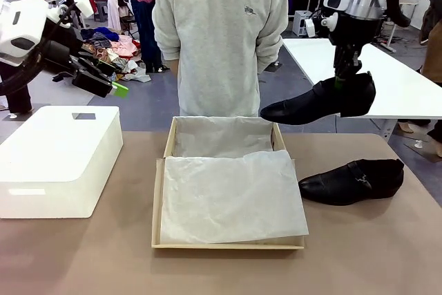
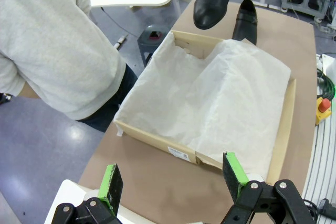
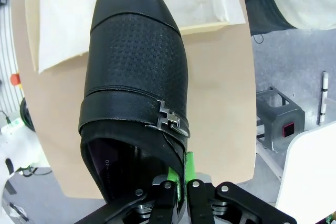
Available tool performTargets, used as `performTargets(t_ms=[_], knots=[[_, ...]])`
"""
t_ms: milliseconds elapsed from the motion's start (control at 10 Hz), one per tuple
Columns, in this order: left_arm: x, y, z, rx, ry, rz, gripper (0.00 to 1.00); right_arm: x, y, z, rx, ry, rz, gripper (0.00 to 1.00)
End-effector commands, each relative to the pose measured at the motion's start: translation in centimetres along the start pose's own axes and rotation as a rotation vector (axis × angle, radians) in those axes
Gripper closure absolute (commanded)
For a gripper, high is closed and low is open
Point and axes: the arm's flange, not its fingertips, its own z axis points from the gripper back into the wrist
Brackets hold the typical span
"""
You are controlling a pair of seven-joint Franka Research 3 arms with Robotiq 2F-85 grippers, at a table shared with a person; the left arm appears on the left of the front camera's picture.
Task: Pack the shoes into the box.
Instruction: Place one shoe of the Shoes into the Shoes Box.
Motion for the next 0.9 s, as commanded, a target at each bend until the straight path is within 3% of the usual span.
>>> performTargets(t_ms=[0,300,800], knots=[[-0.1,0.1,0.0,-0.011,-0.009,-0.002,0.0,3.3,0.3,1.0,-0.01,-0.047,-0.076,1.0],[-0.1,0.1,0.0,-0.011,-0.009,-0.002,0.0,8.2,1.3,0.7,-0.001,-0.067,-0.07,1.0],[-0.1,0.1,0.0,-0.011,-0.009,-0.002,0.0,15.7,2.5,-3.1,-0.018,-0.13,-0.036,1.0]])
